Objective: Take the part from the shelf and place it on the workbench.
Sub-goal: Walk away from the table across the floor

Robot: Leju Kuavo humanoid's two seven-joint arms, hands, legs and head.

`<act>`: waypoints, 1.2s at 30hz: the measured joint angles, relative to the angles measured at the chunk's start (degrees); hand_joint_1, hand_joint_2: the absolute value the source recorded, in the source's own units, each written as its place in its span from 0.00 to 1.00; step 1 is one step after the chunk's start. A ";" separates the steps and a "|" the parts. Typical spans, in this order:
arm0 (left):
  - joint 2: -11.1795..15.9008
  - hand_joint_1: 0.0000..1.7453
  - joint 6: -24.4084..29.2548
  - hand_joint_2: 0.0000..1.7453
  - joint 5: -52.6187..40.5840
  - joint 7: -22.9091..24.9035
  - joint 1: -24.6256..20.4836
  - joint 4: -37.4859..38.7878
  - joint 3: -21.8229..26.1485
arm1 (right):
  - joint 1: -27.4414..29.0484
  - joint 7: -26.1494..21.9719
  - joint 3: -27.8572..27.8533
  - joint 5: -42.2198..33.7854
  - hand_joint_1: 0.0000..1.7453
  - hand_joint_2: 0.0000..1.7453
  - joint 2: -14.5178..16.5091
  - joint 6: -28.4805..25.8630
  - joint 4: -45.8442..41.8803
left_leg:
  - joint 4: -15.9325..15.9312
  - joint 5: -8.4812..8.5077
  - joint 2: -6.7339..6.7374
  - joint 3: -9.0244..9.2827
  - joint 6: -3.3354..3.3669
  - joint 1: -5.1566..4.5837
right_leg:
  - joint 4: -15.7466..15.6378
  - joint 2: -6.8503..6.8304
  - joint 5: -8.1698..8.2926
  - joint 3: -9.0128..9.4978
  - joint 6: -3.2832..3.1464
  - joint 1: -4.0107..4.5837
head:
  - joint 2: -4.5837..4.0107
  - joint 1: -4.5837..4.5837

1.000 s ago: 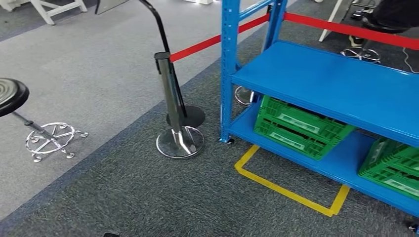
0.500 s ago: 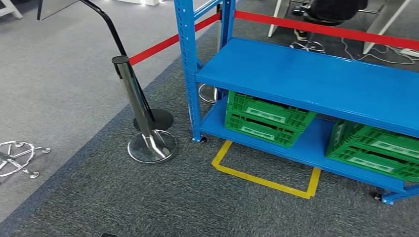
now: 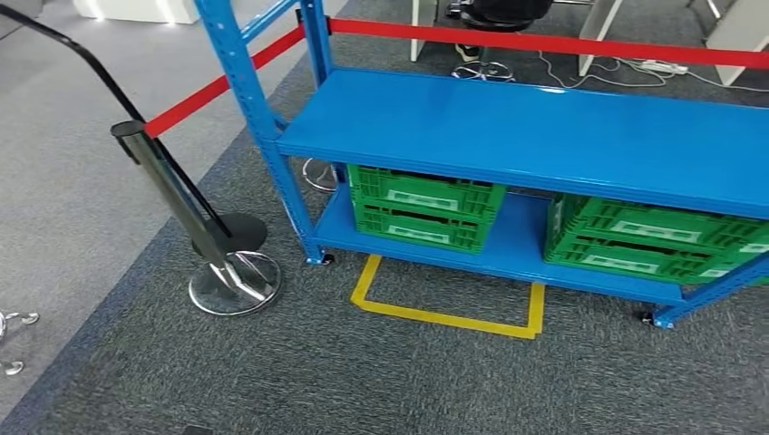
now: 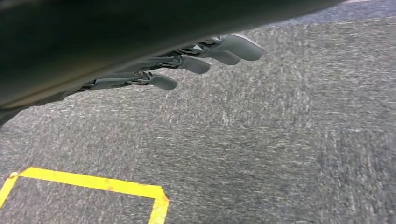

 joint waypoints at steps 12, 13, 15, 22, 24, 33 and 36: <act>0.05 0.00 -0.30 0.00 -0.10 -1.34 0.09 0.22 1.33 | -0.36 -0.07 -0.06 -0.26 0.00 0.00 0.08 -1.13 1.01 | -1.12 2.32 -8.28 -0.50 1.14 0.24 | 0.59 8.28 0.93 -1.20 0.43 0.06 | 0.00 -0.17; -0.02 0.00 -0.40 0.00 -0.21 -1.60 -0.05 0.23 1.45 | -0.26 -0.07 -0.04 -0.31 0.00 0.00 0.08 -1.24 1.06 | -1.55 2.37 -7.74 -0.40 1.33 0.26 | 0.56 8.53 1.06 -1.61 0.81 -0.08 | 0.00 -0.18; -0.12 0.00 -0.56 0.00 -0.52 -2.14 -0.25 0.27 1.74 | -0.12 -0.06 -0.03 -0.42 0.00 0.00 0.09 -1.45 1.15 | -2.28 2.85 -6.42 -0.24 1.87 0.40 | 1.83 6.59 0.09 -2.73 1.41 -0.07 | 0.00 -0.02; -0.24 0.00 -0.93 0.00 -1.17 -3.01 -0.51 1.09 2.97 | -0.07 0.03 0.02 -0.51 0.00 0.00 0.08 -0.93 1.21 | -2.56 2.83 -0.65 -0.24 2.15 0.27 | 12.40 1.36 -3.82 -7.23 2.71 -0.50 | 0.00 0.37; -0.28 0.00 -1.00 0.00 -1.19 -3.08 -0.65 1.16 3.17 | -0.14 0.03 0.08 -0.51 0.00 0.00 0.08 -0.93 1.22 | -2.38 2.52 0.53 0.05 1.61 0.10 | 4.69 -0.87 -0.99 -2.66 2.62 -0.53 | 0.00 0.42; -0.31 0.00 -6.85 1.00 0.05 -5.22 -1.16 1.38 4.86 | -0.59 0.06 0.09 0.74 0.00 0.00 0.09 -1.63 1.39 | 8.04 -4.41 -3.02 -3.81 -0.57 0.33 | 0.50 0.50 0.46 -0.78 -0.49 -0.02 | 0.00 -0.36; -0.45 0.00 -7.21 1.00 -0.37 -5.25 -0.96 1.52 5.46 | -0.86 0.69 -0.13 1.31 0.00 0.25 0.09 -2.46 1.67 | 13.67 -5.10 -3.59 -6.74 -0.13 0.23 | 0.53 1.71 0.53 -0.83 -0.81 0.48 | 0.00 -0.35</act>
